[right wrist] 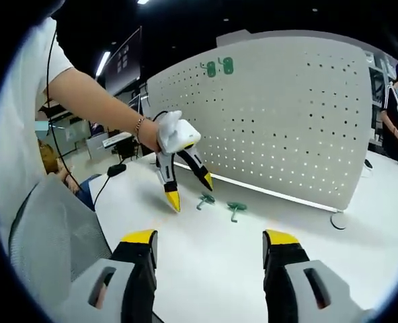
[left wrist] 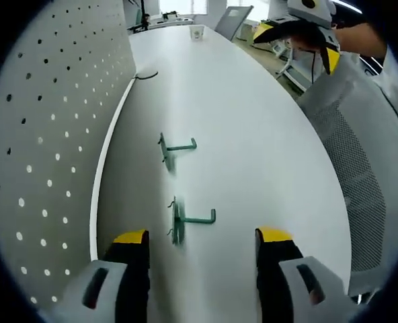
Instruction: Insert the hook assembly into the mounting plate slot until the hook locks in place.
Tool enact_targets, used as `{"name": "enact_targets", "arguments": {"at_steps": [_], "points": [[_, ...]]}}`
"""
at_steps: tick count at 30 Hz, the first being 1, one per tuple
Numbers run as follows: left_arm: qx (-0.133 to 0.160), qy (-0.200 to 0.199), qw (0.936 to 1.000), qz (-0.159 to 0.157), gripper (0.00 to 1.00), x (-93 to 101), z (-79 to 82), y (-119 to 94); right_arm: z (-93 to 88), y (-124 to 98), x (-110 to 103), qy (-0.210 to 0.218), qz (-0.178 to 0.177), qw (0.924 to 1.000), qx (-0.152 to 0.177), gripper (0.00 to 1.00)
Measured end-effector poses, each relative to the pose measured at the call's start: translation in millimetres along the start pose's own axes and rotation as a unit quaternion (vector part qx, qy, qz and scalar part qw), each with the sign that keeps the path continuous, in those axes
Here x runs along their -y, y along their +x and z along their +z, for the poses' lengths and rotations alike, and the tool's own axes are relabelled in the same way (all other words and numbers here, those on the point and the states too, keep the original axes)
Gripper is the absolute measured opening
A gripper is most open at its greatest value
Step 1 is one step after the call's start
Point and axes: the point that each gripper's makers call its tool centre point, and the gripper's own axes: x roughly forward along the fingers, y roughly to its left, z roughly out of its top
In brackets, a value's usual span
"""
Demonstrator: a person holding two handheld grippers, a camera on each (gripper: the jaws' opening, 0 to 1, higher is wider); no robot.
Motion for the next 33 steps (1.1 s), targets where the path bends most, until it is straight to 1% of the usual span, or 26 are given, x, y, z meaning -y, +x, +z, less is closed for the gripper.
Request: {"name": "enact_targets", "arguments": {"at_steps": [4, 5, 7, 10, 14, 18, 22, 26, 33], "points": [[-0.01, 0.008, 0.9999, -0.01, 0.65, 1.6, -2.7, 2.8, -0.7, -1.7, 1.7, -0.001, -0.003, 1.0, -0.003, 0.61], [-0.014, 0.012, 0.9998, -0.009, 0.64, 1.4, -3.9, 2.8, -1.4, -1.9, 1.9, -0.002, -0.004, 1.0, -0.004, 0.61], [-0.012, 0.014, 0.9998, -0.008, 0.62, -1.7, -2.2, 2.6, -3.1, -2.5, 0.9, -0.005, -0.002, 1.0, -0.007, 0.61], [-0.016, 0.017, 0.9997, -0.002, 0.58, -5.3, -3.1, 1.9, -6.5, -2.8, -1.7, -0.009, 0.001, 0.9999, -0.013, 0.61], [-0.018, 0.029, 0.9994, -0.001, 0.58, -4.6, -3.5, 2.3, -8.0, -4.0, -2.1, -0.006, 0.001, 0.9999, -0.014, 0.61], [-0.015, 0.02, 0.9997, 0.003, 0.56, -6.1, -2.2, 2.5, -8.3, -4.3, -2.3, -0.006, -0.001, 0.9999, -0.013, 0.61], [-0.014, 0.019, 0.9997, 0.003, 0.55, -7.2, -2.3, 2.8, -9.6, -5.3, -1.4, -0.003, -0.004, 0.9999, -0.014, 0.6], [-0.007, 0.006, 0.9999, 0.01, 0.5, -12.3, -1.2, 3.0, -10.3, -7.2, 0.5, -0.001, -0.007, 0.9999, -0.015, 0.59], [0.001, -0.002, 0.9998, 0.017, 0.42, -15.0, 0.4, 3.1, -8.2, -10.7, 5.6, 0.003, -0.02, 0.9998, -0.009, 0.56]]}}
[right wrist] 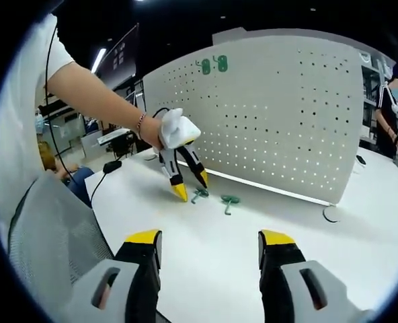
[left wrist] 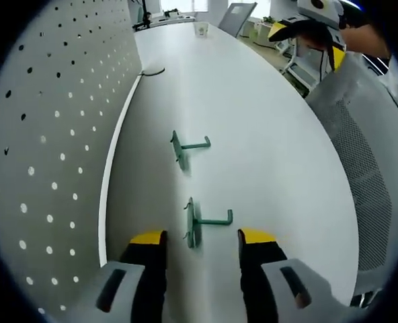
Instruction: Insert the hook assembly into the mounting plate slot until the hook locks in place.
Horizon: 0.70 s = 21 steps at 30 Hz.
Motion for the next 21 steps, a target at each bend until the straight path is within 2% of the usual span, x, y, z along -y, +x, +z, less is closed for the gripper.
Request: {"name": "enact_targets", "arguments": {"at_steps": [9, 13, 16, 21], "points": [[0.019, -0.021, 0.9995, 0.011, 0.31, -2.6, 1.1, -0.6, 0.7, -0.7, 0.0, -0.003, -0.003, 1.0, 0.003, 0.55], [0.031, -0.039, 0.9985, 0.022, 0.21, -5.9, 0.4, -0.6, 1.4, -0.8, 0.6, -0.004, -0.004, 1.0, 0.004, 0.55], [0.035, -0.069, 0.9964, 0.035, 0.14, -10.7, -1.0, -2.5, 2.1, -1.1, 0.9, -0.002, -0.005, 1.0, 0.006, 0.55], [0.032, -0.063, 0.9967, 0.04, 0.1, -10.8, -0.6, -1.6, 2.3, -1.4, 1.6, -0.001, -0.006, 1.0, 0.006, 0.54]]}}
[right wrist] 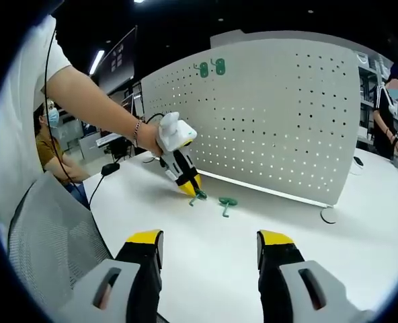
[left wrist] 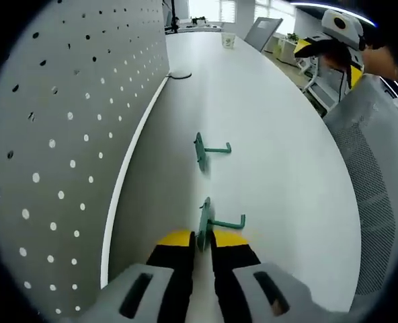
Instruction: Insert the hook assembly into the mounting plate slot until the hook locks in place.
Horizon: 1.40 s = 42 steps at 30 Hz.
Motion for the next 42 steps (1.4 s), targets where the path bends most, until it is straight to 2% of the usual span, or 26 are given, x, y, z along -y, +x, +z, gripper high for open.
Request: {"name": "enact_targets", "arguments": {"at_steps": [8, 26, 28, 32, 34, 42], "points": [[-0.004, -0.002, 1.0, 0.009, 0.04, -3.0, -0.3, 0.1, 0.5, -0.9, 0.1, 0.001, 0.0, 1.0, 0.001, 0.54], [-0.002, -0.011, 0.9999, 0.008, 0.03, -5.0, -0.6, 0.7, -0.5, -2.2, -0.2, 0.005, 0.001, 1.0, 0.005, 0.54], [0.006, -0.04, 0.9991, 0.007, 0.03, -5.9, -0.5, 0.7, -0.4, -2.3, 0.0, 0.004, 0.0, 1.0, 0.005, 0.54], [0.028, -0.052, 0.9981, 0.015, 0.03, -7.0, -0.3, -0.6, 1.2, -3.6, 0.0, 0.004, -0.002, 1.0, 0.008, 0.54], [0.051, -0.063, 0.9966, 0.018, 0.03, -6.8, 2.9, -2.3, 1.6, -4.2, 0.5, 0.004, -0.003, 0.9999, 0.009, 0.54], [0.095, -0.086, 0.9912, 0.032, 0.03, -8.5, 10.7, -13.9, 2.4, -3.8, 2.0, 0.009, -0.005, 0.9999, 0.013, 0.54]]}}
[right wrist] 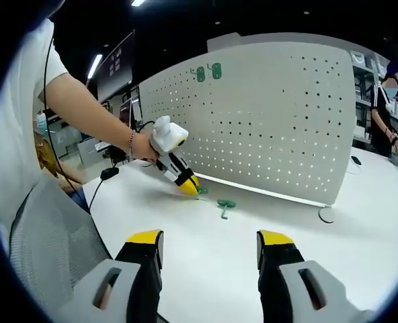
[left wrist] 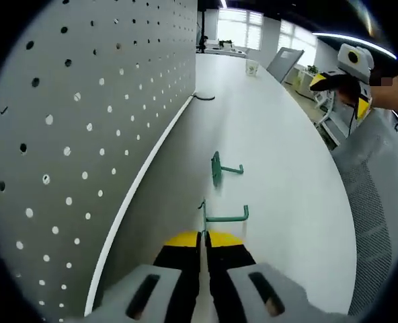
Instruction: Insert the hook assembly into the mounting plate slot until the hook locks in place.
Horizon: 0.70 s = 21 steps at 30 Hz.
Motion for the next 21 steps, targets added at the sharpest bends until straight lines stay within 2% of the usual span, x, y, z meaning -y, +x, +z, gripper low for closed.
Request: {"name": "enact_targets", "arguments": {"at_steps": [9, 12, 14, 18, 21], "points": [[0.049, -0.004, 0.9986, 0.018, 0.03, 0.4, 16.8, -10.1, 2.0, 1.6, -2.4, -0.001, 0.003, 1.0, 0.002, 0.55], [0.072, 0.011, 0.9969, 0.029, 0.03, 2.5, 24.3, -15.8, 3.2, 2.1, -3.1, 0.0, 0.004, 1.0, 0.006, 0.56], [0.083, 0.0, 0.9959, 0.036, 0.03, 0.9, 26.0, -18.9, 4.0, 2.4, -2.4, 0.0, 0.003, 1.0, 0.009, 0.57], [0.104, 0.006, 0.9933, 0.05, 0.03, 0.4, 30.5, -26.4, 6.6, 2.4, -2.4, -0.001, 0.004, 0.9999, 0.012, 0.57], [0.11, 0.001, 0.9926, 0.051, 0.03, 1.8, 32.4, -29.7, 7.8, 2.2, -2.8, 0.0, 0.003, 0.9999, 0.011, 0.58]]}}
